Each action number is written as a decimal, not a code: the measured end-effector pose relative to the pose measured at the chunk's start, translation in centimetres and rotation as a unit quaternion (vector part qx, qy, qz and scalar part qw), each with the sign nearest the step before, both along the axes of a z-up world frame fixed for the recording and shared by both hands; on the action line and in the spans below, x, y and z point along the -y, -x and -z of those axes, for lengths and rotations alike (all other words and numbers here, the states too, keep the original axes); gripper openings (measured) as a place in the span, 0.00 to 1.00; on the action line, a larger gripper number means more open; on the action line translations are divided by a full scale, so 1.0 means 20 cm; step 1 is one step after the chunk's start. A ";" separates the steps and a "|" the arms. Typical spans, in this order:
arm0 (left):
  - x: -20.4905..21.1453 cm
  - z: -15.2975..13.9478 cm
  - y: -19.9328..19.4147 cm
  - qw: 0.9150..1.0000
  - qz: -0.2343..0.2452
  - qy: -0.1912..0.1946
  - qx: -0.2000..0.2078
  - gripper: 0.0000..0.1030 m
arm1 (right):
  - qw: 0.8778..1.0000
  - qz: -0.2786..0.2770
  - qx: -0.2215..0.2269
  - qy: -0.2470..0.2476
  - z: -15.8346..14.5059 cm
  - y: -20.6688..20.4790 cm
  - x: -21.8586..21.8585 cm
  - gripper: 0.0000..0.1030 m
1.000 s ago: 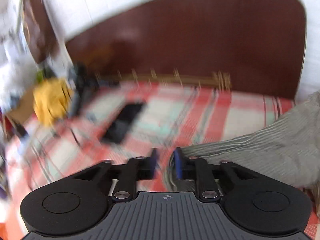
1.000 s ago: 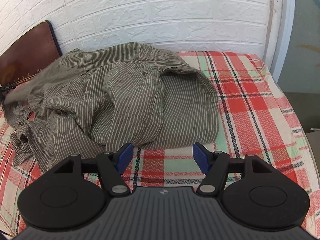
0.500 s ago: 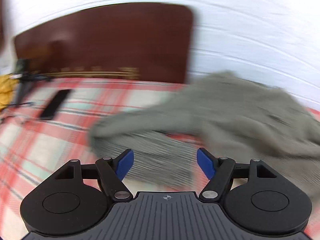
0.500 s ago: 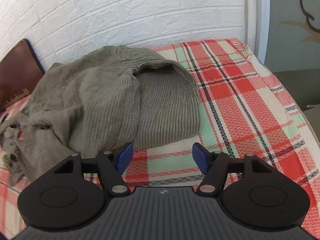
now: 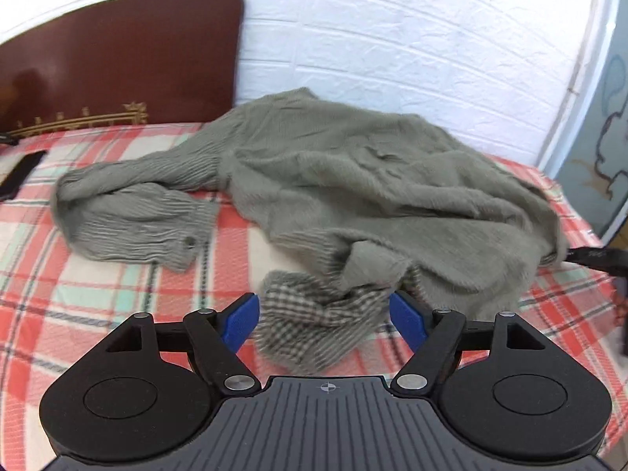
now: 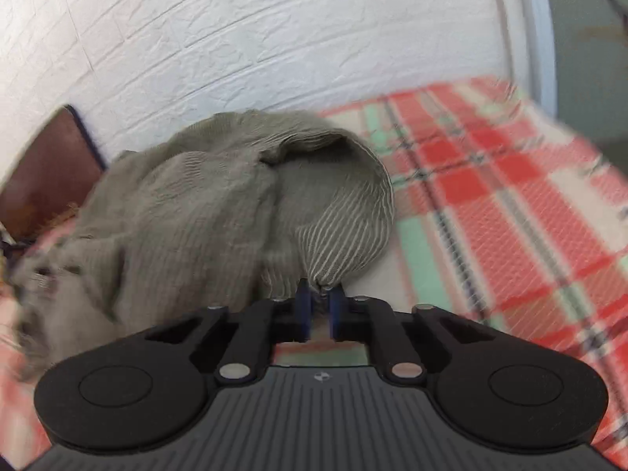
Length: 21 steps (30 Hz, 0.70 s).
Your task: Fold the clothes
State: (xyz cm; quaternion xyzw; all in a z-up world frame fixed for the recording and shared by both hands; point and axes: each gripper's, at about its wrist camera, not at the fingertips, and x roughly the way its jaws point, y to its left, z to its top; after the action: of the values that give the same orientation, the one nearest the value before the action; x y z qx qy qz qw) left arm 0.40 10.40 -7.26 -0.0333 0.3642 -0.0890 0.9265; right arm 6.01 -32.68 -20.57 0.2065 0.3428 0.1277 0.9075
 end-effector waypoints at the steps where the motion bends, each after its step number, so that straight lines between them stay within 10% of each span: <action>1: -0.01 0.00 0.00 1.000 -0.004 -0.002 -0.001 0.82 | 1.000 -0.002 0.002 -0.023 -0.04 0.02 0.02 0.09; 8: -0.01 -0.01 0.00 1.000 -0.018 0.014 -0.006 0.82 | 0.992 0.050 0.100 0.051 -0.51 0.00 0.20 0.09; 14: 0.00 0.05 0.03 1.000 -0.017 0.012 -0.015 0.82 | 0.953 0.159 0.156 0.203 -0.64 -0.11 0.28 0.14; 17: -0.02 0.07 0.05 0.999 -0.024 0.019 -0.019 0.82 | 0.936 0.176 0.066 0.297 -0.43 -0.24 0.27 0.45; 19: -0.04 0.07 0.06 0.999 -0.028 0.023 -0.020 0.82 | 0.914 0.184 -0.017 0.361 -0.25 -0.34 0.27 0.49; 21: -0.06 0.07 0.08 0.999 -0.029 0.016 -0.019 0.82 | 0.924 0.168 -0.004 0.343 -0.27 -0.26 0.23 0.49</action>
State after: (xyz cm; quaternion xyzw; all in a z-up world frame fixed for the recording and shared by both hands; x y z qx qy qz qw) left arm -1.17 11.63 -8.65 -0.0601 0.3789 -0.0672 0.9210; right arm 11.14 -37.22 -15.19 -0.0622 0.3299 -0.1529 0.9294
